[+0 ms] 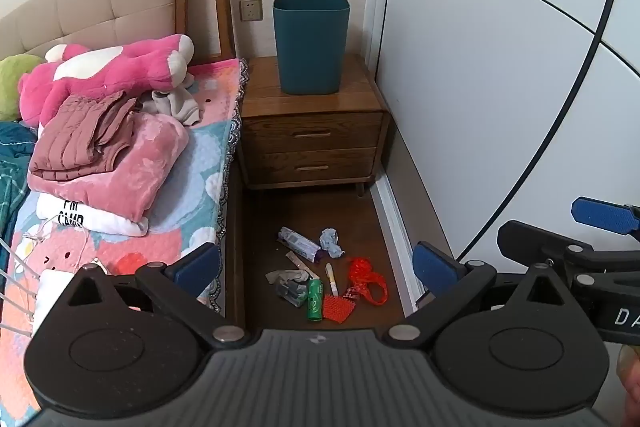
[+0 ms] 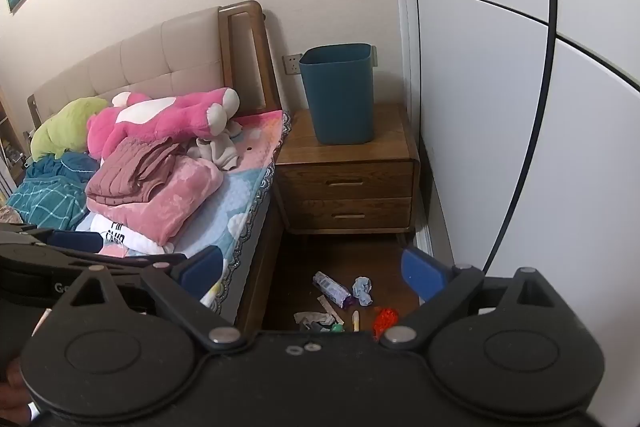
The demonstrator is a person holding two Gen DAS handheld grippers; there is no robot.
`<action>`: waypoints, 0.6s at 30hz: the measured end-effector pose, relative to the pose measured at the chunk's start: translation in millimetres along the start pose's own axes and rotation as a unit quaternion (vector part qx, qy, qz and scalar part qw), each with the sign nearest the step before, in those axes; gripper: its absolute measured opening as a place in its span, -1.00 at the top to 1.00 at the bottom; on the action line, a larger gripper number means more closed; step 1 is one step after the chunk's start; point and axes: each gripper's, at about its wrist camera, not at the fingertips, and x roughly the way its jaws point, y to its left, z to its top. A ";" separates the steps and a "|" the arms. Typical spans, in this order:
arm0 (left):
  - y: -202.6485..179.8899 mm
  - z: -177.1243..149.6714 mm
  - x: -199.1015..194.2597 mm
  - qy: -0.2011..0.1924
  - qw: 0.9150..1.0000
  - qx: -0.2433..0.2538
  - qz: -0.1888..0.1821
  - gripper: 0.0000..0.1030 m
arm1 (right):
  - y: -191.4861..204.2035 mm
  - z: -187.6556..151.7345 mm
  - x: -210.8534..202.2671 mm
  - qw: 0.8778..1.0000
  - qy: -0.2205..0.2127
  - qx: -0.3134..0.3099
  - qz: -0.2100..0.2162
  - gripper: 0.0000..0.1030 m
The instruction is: Collect trash
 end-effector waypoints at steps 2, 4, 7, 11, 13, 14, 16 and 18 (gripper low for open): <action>0.6 0.1 -0.2 0.001 1.000 -0.001 0.001 -1.00 | -0.3 1.7 0.6 1.000 0.001 0.002 0.002 -0.87; 1.5 0.3 -1.0 0.000 1.000 -0.002 0.002 -1.00 | -0.4 3.4 1.3 1.000 0.003 0.002 0.001 -0.87; 3.4 1.6 -4.1 0.002 1.000 -0.001 0.003 -1.00 | 0.3 5.3 1.5 1.000 0.003 0.001 0.001 -0.87; 7.6 2.8 -8.0 0.002 1.000 -0.002 0.002 -1.00 | -0.1 8.7 2.8 1.000 0.005 0.001 0.001 -0.87; 10.4 3.2 -10.2 0.003 1.000 -0.003 0.001 -1.00 | 2.4 6.8 6.5 1.000 0.007 0.003 0.002 -0.87; 13.2 -0.2 -6.4 0.004 1.000 -0.001 0.004 -1.00 | 3.3 5.9 6.8 1.000 0.007 0.003 0.002 -0.87; 13.2 -0.8 -6.7 0.002 1.000 -0.001 0.004 -1.00 | 1.8 4.4 13.1 1.000 0.008 0.002 0.002 -0.86; 13.4 0.2 -6.1 0.001 1.000 -0.002 0.006 -1.00 | 1.6 2.9 14.3 1.000 0.010 0.004 0.002 -0.85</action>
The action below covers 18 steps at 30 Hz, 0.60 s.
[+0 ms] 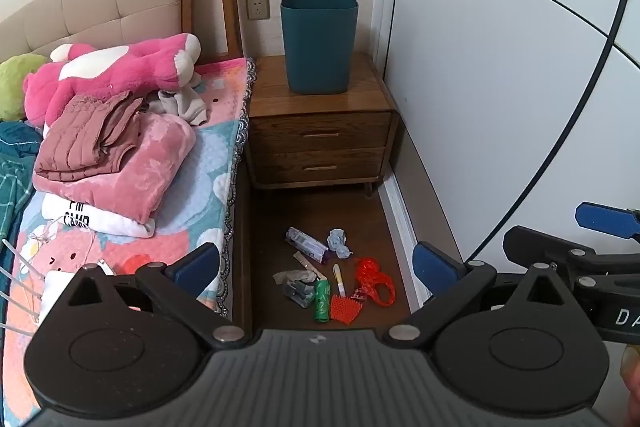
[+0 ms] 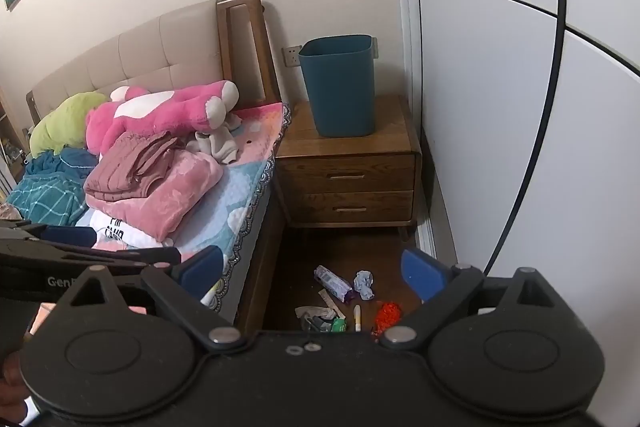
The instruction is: Collect trash
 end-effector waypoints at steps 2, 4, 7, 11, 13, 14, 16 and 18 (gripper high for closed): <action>3.1 1.8 7.0 0.001 1.000 0.002 0.000 -1.00 | 2.4 -4.3 2.5 1.000 0.000 -0.001 -0.001 -0.83; 2.9 1.7 8.0 0.000 1.000 0.003 0.001 -1.00 | 4.4 -8.0 3.1 1.000 0.000 -0.002 -0.002 -0.83; 3.0 1.5 8.2 -0.002 1.000 0.004 0.003 -1.00 | 2.5 -8.7 9.2 1.000 0.002 0.001 -0.005 -0.83; 4.9 4.9 7.7 -0.007 1.000 0.001 0.004 -1.00 | 1.4 -4.5 6.9 1.000 0.003 0.002 -0.007 -0.83; 3.3 6.0 6.9 -0.011 1.000 0.001 0.005 -1.00 | 0.2 -4.5 6.2 1.000 0.002 0.003 -0.009 -0.83; 3.1 6.1 7.5 -0.012 1.000 0.001 0.004 -1.00 | -0.8 -4.0 6.1 1.000 0.002 0.004 -0.010 -0.83; 3.3 6.4 6.2 -0.017 1.000 0.003 0.003 -1.00 | -2.6 -3.8 5.4 1.000 0.002 0.005 -0.013 -0.83; 2.0 6.5 5.9 -0.020 1.000 0.007 0.005 -1.00 | -0.7 -2.2 6.6 1.000 0.003 0.007 -0.017 -0.83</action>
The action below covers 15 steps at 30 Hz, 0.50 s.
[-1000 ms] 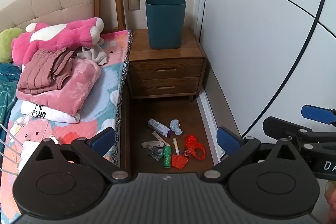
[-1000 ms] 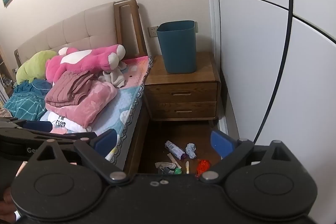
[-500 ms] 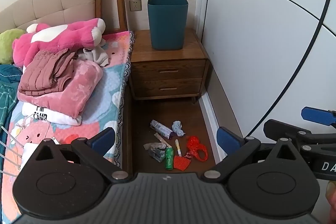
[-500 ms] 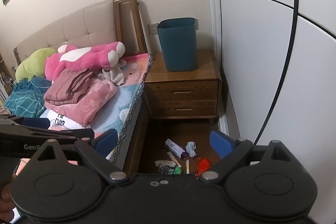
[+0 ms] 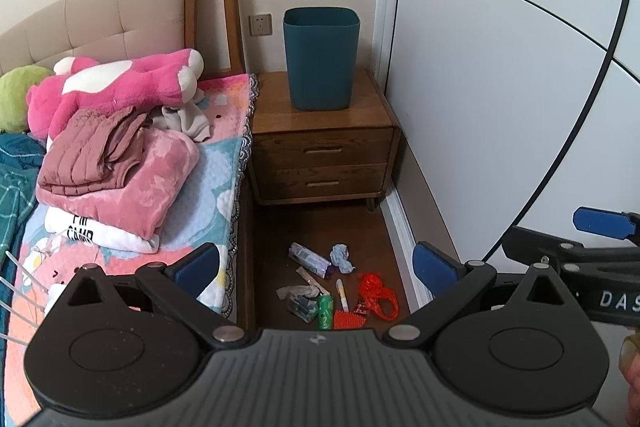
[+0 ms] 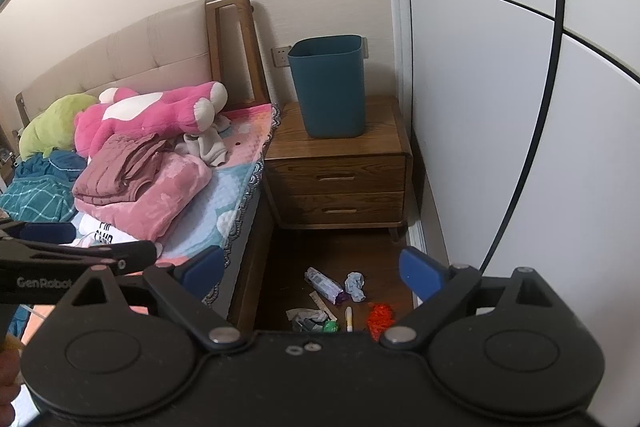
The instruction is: Collect trash
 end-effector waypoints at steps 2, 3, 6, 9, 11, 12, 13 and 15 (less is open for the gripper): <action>1.4 -0.3 -0.2 -0.001 1.000 0.001 0.000 -1.00 | 3.4 0.3 1.5 1.000 0.001 0.000 -0.003 -0.83; 1.9 -0.4 0.0 -0.001 1.000 0.000 0.000 -1.00 | 3.0 0.3 1.7 1.000 0.002 0.001 -0.002 -0.83; 2.8 -1.1 0.9 0.002 1.000 -0.001 0.002 -1.00 | 5.1 0.3 1.9 1.000 0.002 0.000 -0.002 -0.83; 5.9 -0.1 1.1 0.003 1.000 -0.003 0.003 -1.00 | 5.6 1.0 2.7 1.000 0.003 0.000 -0.001 -0.83; 7.2 0.2 2.0 0.006 1.000 -0.003 0.002 -1.00 | 5.8 2.9 3.0 1.000 0.004 -0.001 -0.002 -0.83; 5.1 0.7 2.6 0.007 1.000 -0.003 0.002 -1.00 | 5.5 3.1 3.0 1.000 0.004 0.000 -0.001 -0.83; 5.7 0.5 3.0 0.008 1.000 -0.004 0.000 -1.00 | 6.2 2.9 3.2 1.000 0.004 0.000 -0.001 -0.83; 6.3 0.4 3.1 0.009 1.000 -0.004 -0.003 -1.00 | 6.1 3.9 3.3 1.000 0.005 0.000 -0.001 -0.83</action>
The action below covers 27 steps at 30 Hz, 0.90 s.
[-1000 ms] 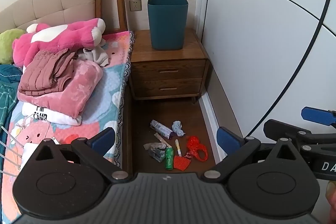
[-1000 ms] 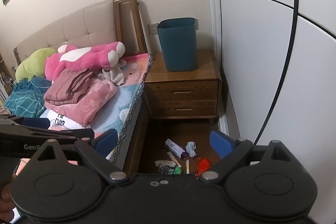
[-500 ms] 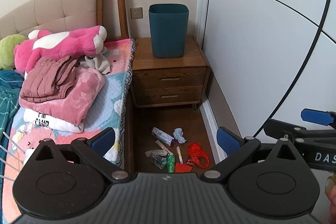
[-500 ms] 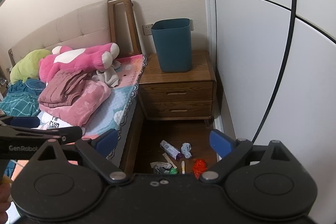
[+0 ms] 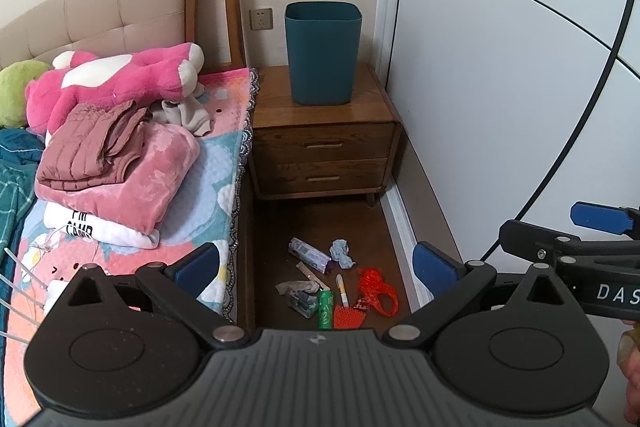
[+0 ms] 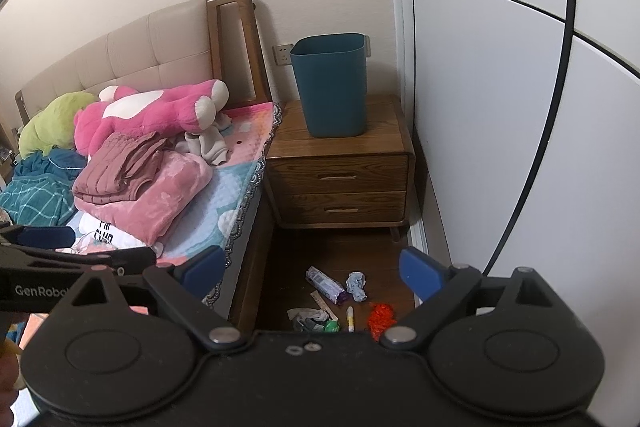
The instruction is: Collect trash
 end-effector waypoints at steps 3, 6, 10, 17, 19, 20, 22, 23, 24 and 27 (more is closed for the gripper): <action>1.3 0.4 1.0 0.002 1.000 -0.001 -0.001 -1.00 | 0.6 0.3 -0.3 1.000 0.001 0.001 -0.001 -0.83; 2.7 0.0 2.0 0.003 1.000 -0.002 -0.003 -1.00 | 0.2 1.9 1.6 1.000 0.001 0.001 0.000 -0.82; 1.9 0.7 2.3 0.002 1.000 -0.001 -0.004 -1.00 | 0.4 3.3 2.2 1.000 0.001 0.001 0.000 -0.82; 3.5 1.8 2.0 0.001 1.000 0.000 -0.007 -1.00 | 4.9 3.2 2.8 1.000 -0.002 0.004 -0.004 -0.82; 2.3 2.6 2.2 0.001 1.000 0.000 -0.006 -1.00 | 4.3 4.2 2.8 1.000 -0.002 0.003 -0.004 -0.82; 2.0 2.7 2.1 0.001 1.000 -0.001 -0.005 -1.00 | 3.8 4.7 2.9 1.000 -0.002 0.003 -0.004 -0.82; 0.7 3.4 2.1 0.002 1.000 -0.002 -0.005 -1.00 | 3.2 4.3 2.6 1.000 -0.002 0.004 -0.004 -0.81; 1.1 3.6 2.2 0.002 1.000 -0.002 -0.006 -1.00 | 3.0 4.5 2.7 1.000 -0.002 0.003 -0.004 -0.81; -0.9 5.3 2.5 0.002 1.000 -0.002 -0.007 -1.00 | 2.8 4.6 2.7 1.000 -0.002 0.003 -0.004 -0.81; -1.8 7.3 2.5 0.002 1.000 -0.002 -0.007 -1.00 | 2.6 5.0 2.7 1.000 -0.002 0.003 -0.003 -0.81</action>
